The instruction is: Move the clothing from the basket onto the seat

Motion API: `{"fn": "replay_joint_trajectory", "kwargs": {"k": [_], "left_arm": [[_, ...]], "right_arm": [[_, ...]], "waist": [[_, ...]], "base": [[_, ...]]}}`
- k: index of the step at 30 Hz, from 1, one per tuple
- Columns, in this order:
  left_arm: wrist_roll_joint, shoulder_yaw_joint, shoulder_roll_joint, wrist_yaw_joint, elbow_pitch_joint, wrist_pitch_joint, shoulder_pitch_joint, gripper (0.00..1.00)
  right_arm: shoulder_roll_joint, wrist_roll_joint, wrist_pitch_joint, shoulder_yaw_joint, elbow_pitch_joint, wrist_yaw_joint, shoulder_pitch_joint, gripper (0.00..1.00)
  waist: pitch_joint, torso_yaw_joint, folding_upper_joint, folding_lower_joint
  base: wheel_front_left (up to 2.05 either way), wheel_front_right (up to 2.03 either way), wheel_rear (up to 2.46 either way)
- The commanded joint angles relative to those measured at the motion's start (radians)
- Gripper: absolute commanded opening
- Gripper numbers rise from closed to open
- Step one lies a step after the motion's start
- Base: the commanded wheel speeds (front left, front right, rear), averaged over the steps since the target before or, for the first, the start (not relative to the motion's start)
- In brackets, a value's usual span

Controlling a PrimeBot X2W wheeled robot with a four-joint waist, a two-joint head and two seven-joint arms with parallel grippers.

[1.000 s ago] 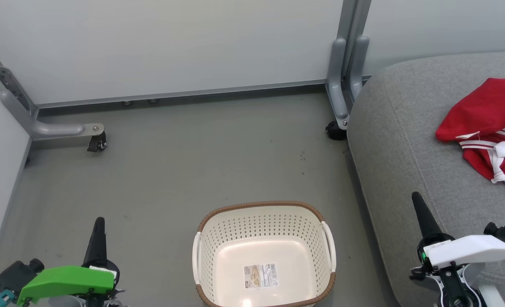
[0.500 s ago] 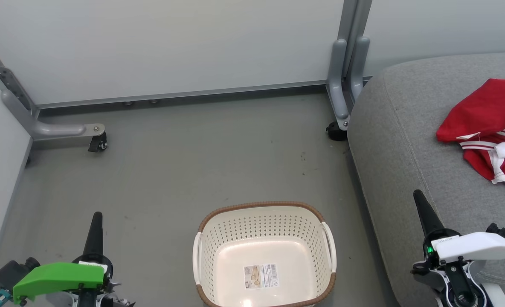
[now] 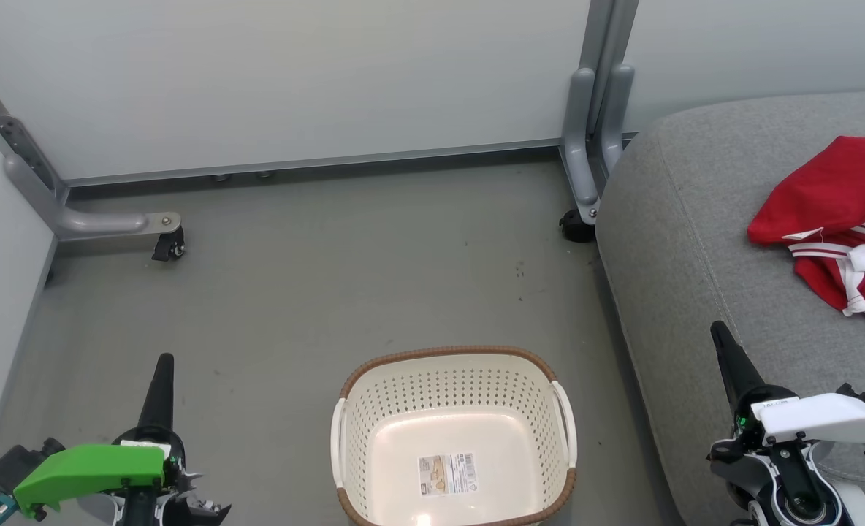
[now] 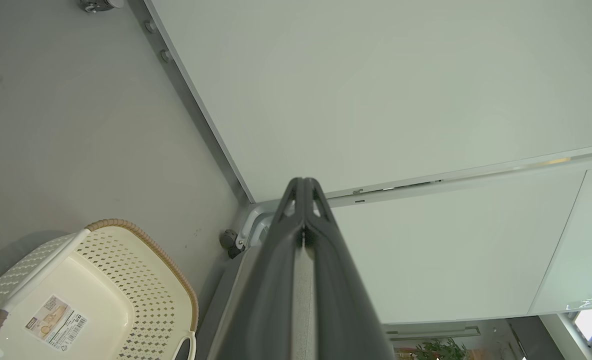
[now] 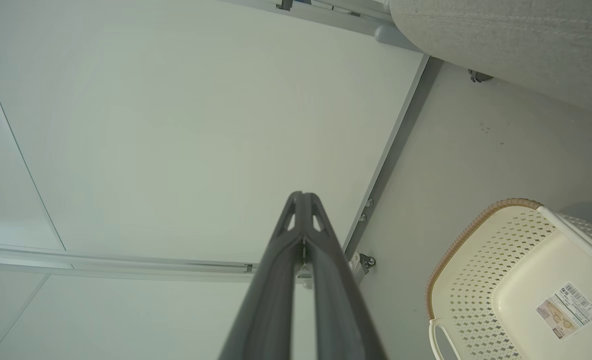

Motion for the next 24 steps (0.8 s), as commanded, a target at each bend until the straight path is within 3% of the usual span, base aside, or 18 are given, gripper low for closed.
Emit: {"fn": "replay_joint_trajectory", "kwargs": {"k": [1,24], "left_arm": [[-0.025,0.007,0.002,-0.009,0.000,0.006,-0.020,0.00],[-0.185,0.033,-0.008,-0.024,0.009,0.048,-0.043,0.00]], "right_arm": [[-0.005,0.023,0.006,-0.004,0.001,0.000,-0.018,0.00],[0.000,0.183,0.033,-0.025,0.035,0.000,-0.041,0.00]], "waist": [[0.000,0.000,0.0000,0.0000],[-0.004,0.003,0.0000,0.0000]], "base": [[0.00,0.00,0.00],[0.00,0.00,0.00]]}}
